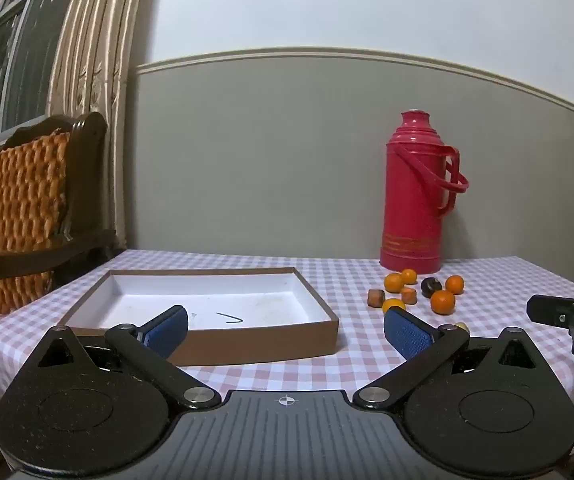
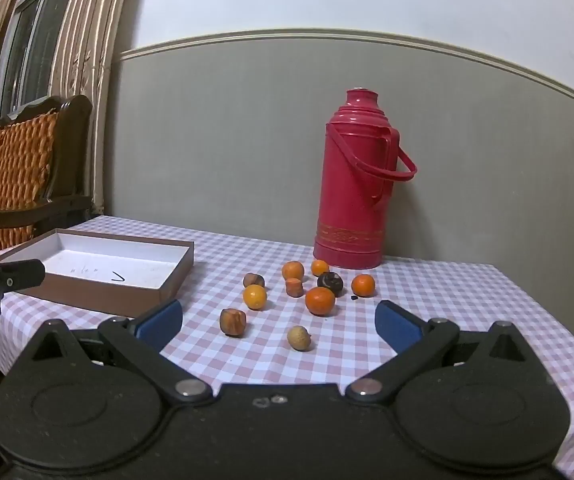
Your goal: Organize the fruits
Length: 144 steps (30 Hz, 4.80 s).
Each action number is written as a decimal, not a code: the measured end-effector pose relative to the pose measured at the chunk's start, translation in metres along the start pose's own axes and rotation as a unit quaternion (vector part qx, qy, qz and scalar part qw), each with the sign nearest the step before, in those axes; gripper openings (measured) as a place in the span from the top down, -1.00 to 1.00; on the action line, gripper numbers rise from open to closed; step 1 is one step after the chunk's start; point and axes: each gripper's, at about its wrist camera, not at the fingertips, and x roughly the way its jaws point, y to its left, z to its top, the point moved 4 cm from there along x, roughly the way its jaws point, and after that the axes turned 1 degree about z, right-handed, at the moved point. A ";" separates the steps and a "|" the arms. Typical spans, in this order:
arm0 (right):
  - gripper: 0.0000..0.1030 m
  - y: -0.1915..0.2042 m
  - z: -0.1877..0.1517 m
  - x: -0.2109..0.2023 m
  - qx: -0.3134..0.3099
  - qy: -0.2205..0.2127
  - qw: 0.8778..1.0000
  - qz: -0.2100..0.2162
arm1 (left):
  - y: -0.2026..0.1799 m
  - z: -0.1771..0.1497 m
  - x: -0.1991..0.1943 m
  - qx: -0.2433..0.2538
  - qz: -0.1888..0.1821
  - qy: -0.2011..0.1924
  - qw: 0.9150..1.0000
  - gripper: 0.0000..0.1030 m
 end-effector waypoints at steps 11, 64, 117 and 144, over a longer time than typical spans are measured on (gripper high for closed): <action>-0.89 0.002 0.000 0.001 -0.005 0.002 1.000 -0.001 | -0.004 0.002 0.001 -0.001 0.003 0.002 1.000 -1.00; -0.89 -0.002 0.001 -0.002 -0.008 0.000 1.000 -0.002 | 0.008 0.001 -0.002 -0.012 0.008 -0.003 1.000 -1.00; -0.32 -0.030 -0.011 0.060 -0.028 0.055 0.998 0.009 | -0.063 -0.004 0.070 0.053 -0.056 0.039 0.996 -0.41; 0.41 -0.036 -0.039 0.171 -0.043 0.154 0.986 0.037 | -0.115 -0.035 0.177 0.017 -0.116 0.146 0.982 -0.16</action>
